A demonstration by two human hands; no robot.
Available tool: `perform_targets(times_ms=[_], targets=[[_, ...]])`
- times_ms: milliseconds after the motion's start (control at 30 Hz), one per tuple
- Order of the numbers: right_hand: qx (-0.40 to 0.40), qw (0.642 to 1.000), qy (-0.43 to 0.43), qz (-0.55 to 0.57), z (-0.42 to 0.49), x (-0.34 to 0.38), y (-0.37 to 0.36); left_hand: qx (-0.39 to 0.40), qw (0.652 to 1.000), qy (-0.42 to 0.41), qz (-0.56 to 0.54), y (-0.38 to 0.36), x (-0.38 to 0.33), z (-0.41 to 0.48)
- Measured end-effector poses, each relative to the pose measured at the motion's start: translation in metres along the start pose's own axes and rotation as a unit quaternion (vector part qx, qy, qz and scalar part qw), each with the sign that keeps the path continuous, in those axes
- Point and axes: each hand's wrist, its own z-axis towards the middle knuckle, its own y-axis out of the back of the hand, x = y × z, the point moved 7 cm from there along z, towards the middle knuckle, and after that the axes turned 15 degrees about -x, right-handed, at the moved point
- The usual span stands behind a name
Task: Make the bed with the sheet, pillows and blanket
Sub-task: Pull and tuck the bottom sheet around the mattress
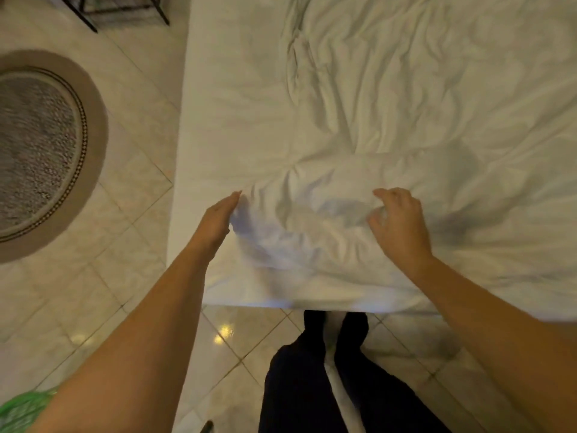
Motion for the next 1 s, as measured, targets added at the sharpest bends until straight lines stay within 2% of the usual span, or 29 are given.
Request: perform_targets(times_ms=[133,233,300,367,467,567,600,667,800,867,933,1000], targets=[[0.075,0.997,0.008,0.005,-0.055,0.020,-0.026,-0.025,0.987,0.130,-0.087,-0.010,0.061,0.000],[0.146,0.989,-0.021,0.012,-0.092,0.021,-0.058,-0.029,0.979,0.168,-0.112,-0.019,0.077,0.018],[0.183,0.981,-0.054,0.027,-0.110,0.019,-0.078,0.000,0.988,0.139,-0.068,-0.031,0.071,0.035],[0.225,0.969,-0.099,0.039,-0.124,0.015,-0.097,0.078,0.994,0.080,0.000,-0.050,0.060,0.050],[0.261,0.956,-0.132,0.028,-0.138,0.008,-0.121,0.202,0.973,0.003,0.114,-0.078,0.044,0.059],[0.246,0.963,-0.107,-0.012,-0.145,0.009,-0.136,0.265,0.954,-0.024,0.138,-0.104,0.029,0.062],[0.231,0.967,-0.104,-0.031,-0.146,0.011,-0.138,0.266,0.958,-0.011,0.106,-0.111,0.027,0.065],[0.183,0.975,-0.113,-0.058,-0.147,0.015,-0.140,0.258,0.962,0.084,-0.019,-0.121,0.028,0.069],[0.095,0.983,-0.149,-0.044,-0.144,0.022,-0.138,0.304,0.885,0.257,-0.241,-0.138,0.018,0.067],[0.068,0.982,-0.177,-0.029,-0.143,0.023,-0.135,0.291,0.851,0.315,-0.304,-0.137,0.018,0.072],[0.054,0.978,-0.203,-0.008,-0.143,0.024,-0.132,0.287,0.832,0.337,-0.333,-0.136,0.014,0.076],[0.056,0.973,-0.225,0.013,-0.147,0.024,-0.129,0.303,0.839,0.317,-0.323,-0.136,-0.002,0.075]])
